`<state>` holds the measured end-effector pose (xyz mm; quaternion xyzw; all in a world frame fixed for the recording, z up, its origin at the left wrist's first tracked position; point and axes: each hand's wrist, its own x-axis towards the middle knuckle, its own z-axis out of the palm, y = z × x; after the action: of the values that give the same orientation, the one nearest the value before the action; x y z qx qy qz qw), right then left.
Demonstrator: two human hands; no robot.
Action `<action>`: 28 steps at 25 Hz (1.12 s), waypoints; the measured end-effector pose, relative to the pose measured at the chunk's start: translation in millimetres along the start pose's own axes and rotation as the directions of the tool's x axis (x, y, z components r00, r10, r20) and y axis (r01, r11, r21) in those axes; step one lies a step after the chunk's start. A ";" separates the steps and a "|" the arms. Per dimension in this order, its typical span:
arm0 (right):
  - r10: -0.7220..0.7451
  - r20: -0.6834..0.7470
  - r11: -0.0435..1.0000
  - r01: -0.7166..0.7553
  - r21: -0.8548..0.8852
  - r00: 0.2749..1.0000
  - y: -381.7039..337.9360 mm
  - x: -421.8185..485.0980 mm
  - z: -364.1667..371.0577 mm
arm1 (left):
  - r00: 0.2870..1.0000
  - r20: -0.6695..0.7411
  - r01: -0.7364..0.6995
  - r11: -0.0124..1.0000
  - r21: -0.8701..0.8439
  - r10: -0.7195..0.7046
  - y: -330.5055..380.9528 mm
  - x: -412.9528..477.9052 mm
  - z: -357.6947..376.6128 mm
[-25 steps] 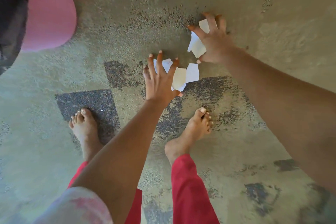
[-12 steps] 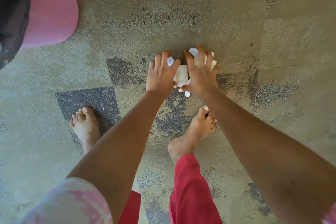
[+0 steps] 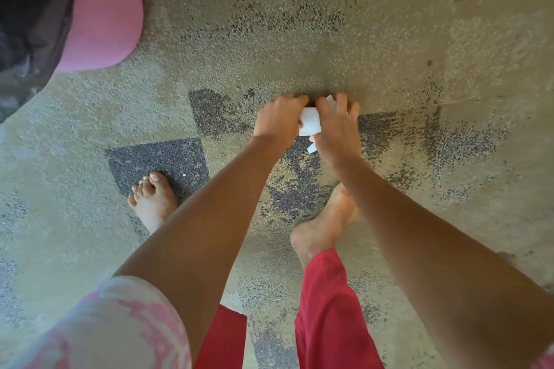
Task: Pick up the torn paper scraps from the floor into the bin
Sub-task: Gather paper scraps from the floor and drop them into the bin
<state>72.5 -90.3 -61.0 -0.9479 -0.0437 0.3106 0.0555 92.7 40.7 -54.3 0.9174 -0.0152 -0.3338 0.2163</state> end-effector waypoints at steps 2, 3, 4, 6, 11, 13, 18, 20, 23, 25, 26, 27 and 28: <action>-0.008 0.043 0.997 0.005 0.077 0.999 1.8 0.0 -4.1 | 1.000 0.013 0.020 0.997 -0.074 -0.019 -1.7 -0.3 0.2; -0.020 0.054 0.995 0.014 0.103 0.998 2.6 0.7 -7.6 | 0.999 0.011 0.045 0.991 -0.127 -0.044 -2.8 -0.9 0.6; -0.033 0.058 0.991 0.025 0.134 0.998 2.9 2.1 -10.7 | 0.997 0.008 0.077 0.981 -0.178 -0.077 -3.8 -2.5 0.2; -0.050 0.053 0.976 0.038 0.213 0.997 1.6 7.5 -16.1 | 0.990 0.005 0.135 0.957 -0.257 -0.138 -4.9 -5.7 -3.6; -0.064 0.049 0.960 0.048 0.277 0.997 -14.1 16.3 -27.0 | 0.978 -0.004 0.191 0.893 -0.408 -0.211 -16.2 -9.2 -18.0; -0.060 0.033 0.950 0.047 0.308 0.998 -22.5 16.6 -33.4 | 0.973 -0.001 0.204 0.870 -0.449 -0.229 -21.8 -11.3 -27.1; -0.071 -0.019 0.952 0.073 0.298 0.997 -51.8 10.5 -65.1 | 0.973 -0.046 0.177 0.864 -0.470 -0.225 -31.3 -26.7 -63.8; -0.091 -0.038 0.949 0.098 0.301 0.995 -68.7 4.4 -86.4 | 0.972 -0.087 0.153 0.867 -0.474 -0.219 -35.1 -39.0 -86.9; -0.113 -0.077 0.948 0.131 0.291 0.991 -90.1 -3.9 -116.9 | 0.960 -0.141 0.145 0.862 -0.485 -0.241 -38.0 -57.7 -120.2; -0.143 -0.113 0.944 0.170 0.283 0.983 -108.2 -8.4 -143.1 | 0.952 -0.187 0.120 0.854 -0.506 -0.244 -40.9 -71.2 -147.9; -0.143 -0.140 0.941 0.178 0.289 0.980 -116.0 -9.8 -156.0 | 0.947 -0.209 0.109 0.856 -0.505 -0.244 -41.2 -77.5 -161.0; -0.135 -0.177 0.932 0.186 0.312 0.975 -123.6 -11.6 -169.3 | 0.939 -0.240 0.095 0.856 -0.508 -0.247 -40.7 -84.5 -175.0; -0.123 -0.222 0.912 0.199 0.359 0.967 -131.1 -15.2 -182.2 | 0.927 -0.275 0.079 0.850 -0.521 -0.255 -39.7 -92.4 -189.0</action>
<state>162.1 23.4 111.1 -0.9382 -0.0556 0.2132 0.2669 133.3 165.7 114.7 0.8704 0.1895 -0.1834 0.4158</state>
